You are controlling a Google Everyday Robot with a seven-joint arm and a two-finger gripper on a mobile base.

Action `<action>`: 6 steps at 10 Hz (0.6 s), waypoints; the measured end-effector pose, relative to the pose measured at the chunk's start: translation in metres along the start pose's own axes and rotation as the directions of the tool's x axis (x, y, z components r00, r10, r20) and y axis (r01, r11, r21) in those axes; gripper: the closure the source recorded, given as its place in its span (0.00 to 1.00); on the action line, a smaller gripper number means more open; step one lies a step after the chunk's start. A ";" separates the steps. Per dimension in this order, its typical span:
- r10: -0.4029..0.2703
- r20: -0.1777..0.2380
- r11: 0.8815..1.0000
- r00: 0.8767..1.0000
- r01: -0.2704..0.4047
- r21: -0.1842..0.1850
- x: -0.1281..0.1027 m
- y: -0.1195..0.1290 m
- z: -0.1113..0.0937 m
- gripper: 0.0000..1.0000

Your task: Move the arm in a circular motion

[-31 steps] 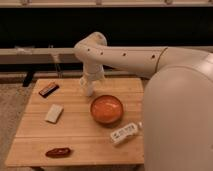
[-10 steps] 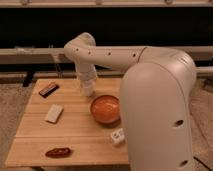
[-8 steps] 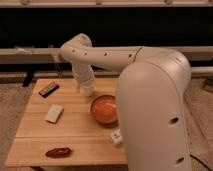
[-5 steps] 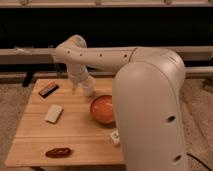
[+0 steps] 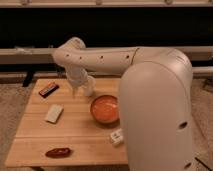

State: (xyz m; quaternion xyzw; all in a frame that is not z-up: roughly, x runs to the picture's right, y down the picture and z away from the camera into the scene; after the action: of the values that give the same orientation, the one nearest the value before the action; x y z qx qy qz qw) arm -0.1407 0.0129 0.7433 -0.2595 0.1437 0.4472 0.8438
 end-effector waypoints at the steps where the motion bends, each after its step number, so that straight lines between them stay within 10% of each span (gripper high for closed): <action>1: -0.007 -0.003 1.000 1.000 0.007 -0.001 0.001 0.011 0.000 0.35; 6: -0.041 -0.007 0.999 0.999 0.041 0.001 0.023 0.056 -0.004 0.35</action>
State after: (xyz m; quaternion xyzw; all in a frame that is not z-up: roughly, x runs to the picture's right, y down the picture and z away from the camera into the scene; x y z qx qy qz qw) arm -0.1739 0.0522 0.7113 -0.2636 0.1416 0.4287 0.8524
